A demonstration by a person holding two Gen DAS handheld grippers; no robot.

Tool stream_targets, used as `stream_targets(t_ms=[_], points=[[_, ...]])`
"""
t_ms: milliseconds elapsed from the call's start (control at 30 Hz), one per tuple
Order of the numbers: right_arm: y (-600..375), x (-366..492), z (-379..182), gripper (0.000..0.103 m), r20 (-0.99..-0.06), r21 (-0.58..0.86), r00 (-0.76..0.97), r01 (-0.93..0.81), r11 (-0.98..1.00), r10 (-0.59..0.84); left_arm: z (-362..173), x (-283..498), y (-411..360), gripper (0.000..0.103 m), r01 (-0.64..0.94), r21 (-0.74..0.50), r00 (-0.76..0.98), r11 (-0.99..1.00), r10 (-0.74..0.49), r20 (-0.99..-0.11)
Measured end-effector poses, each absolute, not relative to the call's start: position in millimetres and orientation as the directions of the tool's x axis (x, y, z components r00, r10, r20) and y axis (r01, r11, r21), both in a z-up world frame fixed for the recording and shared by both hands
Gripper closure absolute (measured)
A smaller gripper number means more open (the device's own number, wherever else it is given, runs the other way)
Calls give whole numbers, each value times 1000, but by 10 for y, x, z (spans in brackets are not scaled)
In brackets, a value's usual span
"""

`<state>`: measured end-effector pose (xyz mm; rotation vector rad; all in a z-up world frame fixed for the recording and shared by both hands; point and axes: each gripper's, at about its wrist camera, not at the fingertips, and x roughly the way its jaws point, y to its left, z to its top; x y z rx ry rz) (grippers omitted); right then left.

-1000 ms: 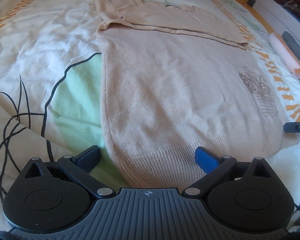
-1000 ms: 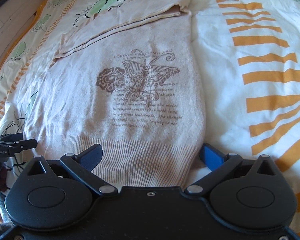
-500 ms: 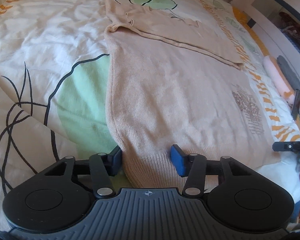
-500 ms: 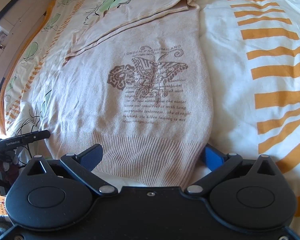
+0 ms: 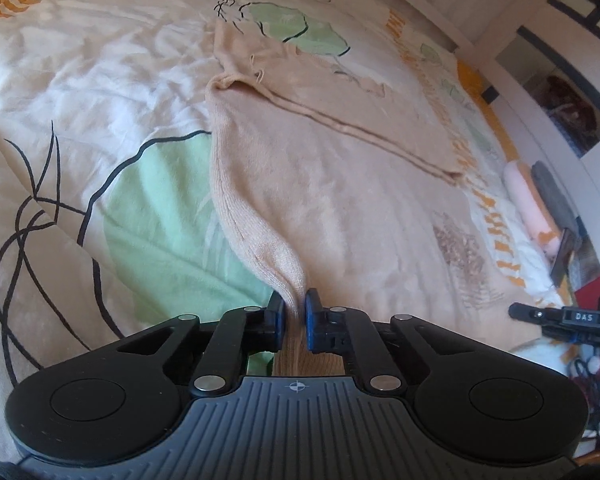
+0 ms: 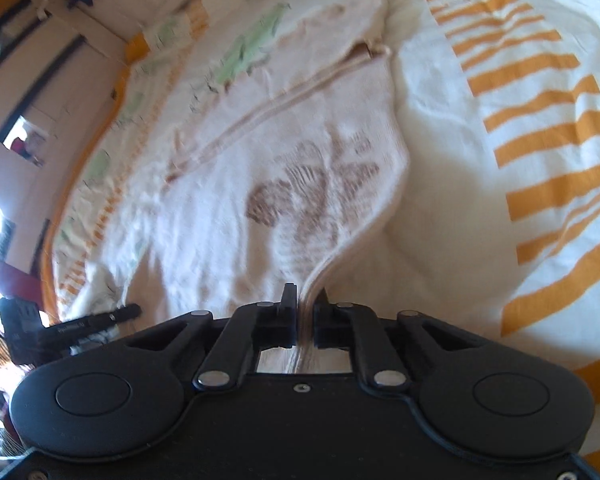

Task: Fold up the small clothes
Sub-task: 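Close the left gripper on the hem while the right gripper closes beside it, then lift the hem with both grippers and fold it toward the collar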

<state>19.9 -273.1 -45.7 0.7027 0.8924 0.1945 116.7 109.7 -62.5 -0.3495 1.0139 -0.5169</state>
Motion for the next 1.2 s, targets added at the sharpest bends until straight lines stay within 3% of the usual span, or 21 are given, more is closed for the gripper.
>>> stream_targets(t_ms=[233,833,1033,1200], points=[[-2810,386,-175,90,-526,657,736,33,753,426,-373,1328,1081,94,251,-575,509,778,-612,-606],[-3179,1333,-30,90,-390,697,849,20,717,356,69,2236,1078,96,269,-570,670,777,-576,-469],[-3371,1884,-181,90,-379,710,874,63,702,305,67,2785,1007,98,254,-571,708,781,-552,-440],[-3452,2276,-387,90,-408,704,868,102,703,282,-74,3159,926,98,224,-552,710,803,-523,-472]])
